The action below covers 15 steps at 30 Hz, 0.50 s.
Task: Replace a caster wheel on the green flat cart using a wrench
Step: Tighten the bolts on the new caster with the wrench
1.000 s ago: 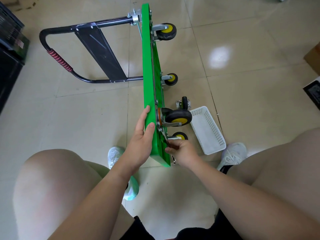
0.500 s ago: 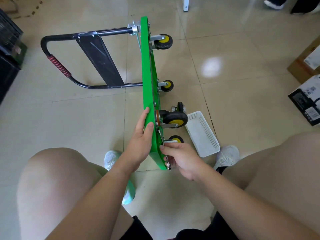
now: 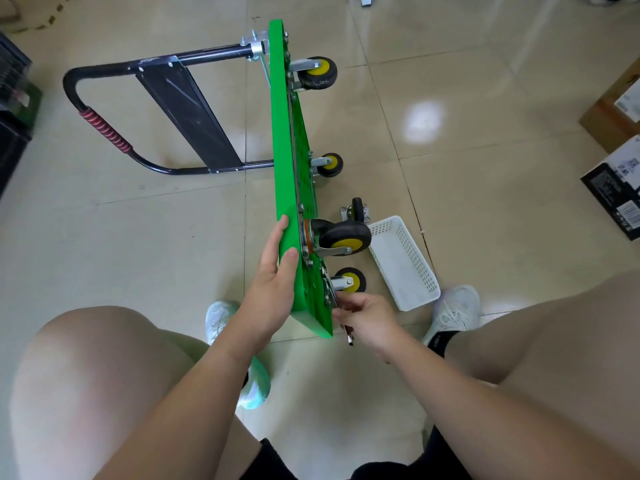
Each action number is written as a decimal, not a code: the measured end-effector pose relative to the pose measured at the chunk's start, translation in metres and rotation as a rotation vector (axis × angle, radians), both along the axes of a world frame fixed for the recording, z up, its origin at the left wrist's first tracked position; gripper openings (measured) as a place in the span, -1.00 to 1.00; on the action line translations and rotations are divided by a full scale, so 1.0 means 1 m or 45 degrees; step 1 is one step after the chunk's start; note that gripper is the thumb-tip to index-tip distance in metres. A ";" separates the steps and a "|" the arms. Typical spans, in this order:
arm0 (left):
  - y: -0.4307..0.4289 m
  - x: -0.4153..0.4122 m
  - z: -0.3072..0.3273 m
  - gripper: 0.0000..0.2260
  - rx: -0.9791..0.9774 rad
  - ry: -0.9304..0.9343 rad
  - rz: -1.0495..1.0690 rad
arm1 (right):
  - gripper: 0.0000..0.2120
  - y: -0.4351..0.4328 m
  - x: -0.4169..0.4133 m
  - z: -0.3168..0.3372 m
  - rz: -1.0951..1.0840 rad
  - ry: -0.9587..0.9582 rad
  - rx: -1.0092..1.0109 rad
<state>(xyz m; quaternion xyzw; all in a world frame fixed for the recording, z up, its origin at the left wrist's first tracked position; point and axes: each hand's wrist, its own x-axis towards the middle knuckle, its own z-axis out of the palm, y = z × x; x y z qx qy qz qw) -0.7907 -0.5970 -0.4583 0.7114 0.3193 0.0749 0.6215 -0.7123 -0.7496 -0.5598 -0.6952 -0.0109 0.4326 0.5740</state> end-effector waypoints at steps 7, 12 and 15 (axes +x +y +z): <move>0.006 -0.002 -0.006 -0.50 0.018 -0.006 -0.038 | -0.61 0.020 0.018 -0.023 0.018 0.020 0.001; 0.007 -0.003 -0.009 -0.48 -0.022 -0.026 -0.042 | -0.64 0.031 0.026 -0.032 0.041 0.031 0.012; 0.007 -0.003 -0.009 -0.50 -0.030 -0.033 -0.041 | -0.63 0.035 0.025 -0.033 0.052 0.061 0.027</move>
